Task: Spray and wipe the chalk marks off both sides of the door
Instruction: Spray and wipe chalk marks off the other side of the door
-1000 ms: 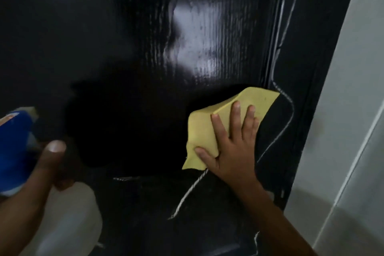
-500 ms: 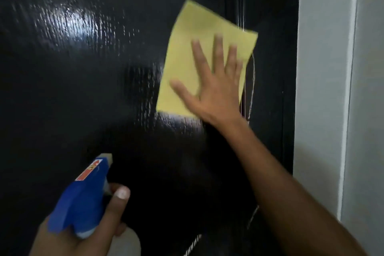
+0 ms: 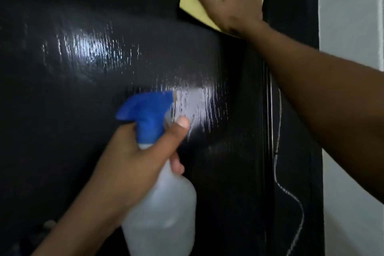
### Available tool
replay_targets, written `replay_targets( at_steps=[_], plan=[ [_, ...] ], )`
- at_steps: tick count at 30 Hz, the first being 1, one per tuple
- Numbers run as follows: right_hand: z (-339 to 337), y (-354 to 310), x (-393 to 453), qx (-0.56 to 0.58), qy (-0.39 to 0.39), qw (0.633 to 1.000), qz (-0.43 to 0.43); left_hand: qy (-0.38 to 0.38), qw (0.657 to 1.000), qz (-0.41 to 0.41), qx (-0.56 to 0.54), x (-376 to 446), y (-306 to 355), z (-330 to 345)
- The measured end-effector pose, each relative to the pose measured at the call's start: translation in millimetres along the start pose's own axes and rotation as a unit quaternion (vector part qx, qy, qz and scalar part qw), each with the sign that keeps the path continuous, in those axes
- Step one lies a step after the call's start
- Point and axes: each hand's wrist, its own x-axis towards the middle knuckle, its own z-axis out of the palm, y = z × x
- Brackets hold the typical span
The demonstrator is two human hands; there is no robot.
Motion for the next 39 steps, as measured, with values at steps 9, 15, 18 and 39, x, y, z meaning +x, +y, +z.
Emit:
replay_targets(
  at_steps=[9, 15, 18, 39],
  plan=[
    [-8.7, 34.4, -4.7, -0.001, -0.06, 0.996, -0.066, -0.013, 0.997, -0.001, -0.075, -15.7, -15.8, 83.2],
    [-11.5, 50.9, -6.2, -0.004, -0.08, 0.992, -0.094, 0.054, 0.993, 0.015, -0.106, -33.6, -23.4, 112.0],
    [-16.2, 72.0, -10.5, -0.024, -0.087, 0.991, -0.102, 0.077, 0.992, 0.015, -0.096, -36.9, -21.4, 117.2],
    [-20.9, 137.2, -174.9, -0.042, -0.11, 0.993, 0.026, 0.036, 0.999, 0.001, 0.0, -39.4, -16.9, 131.1]
  ],
)
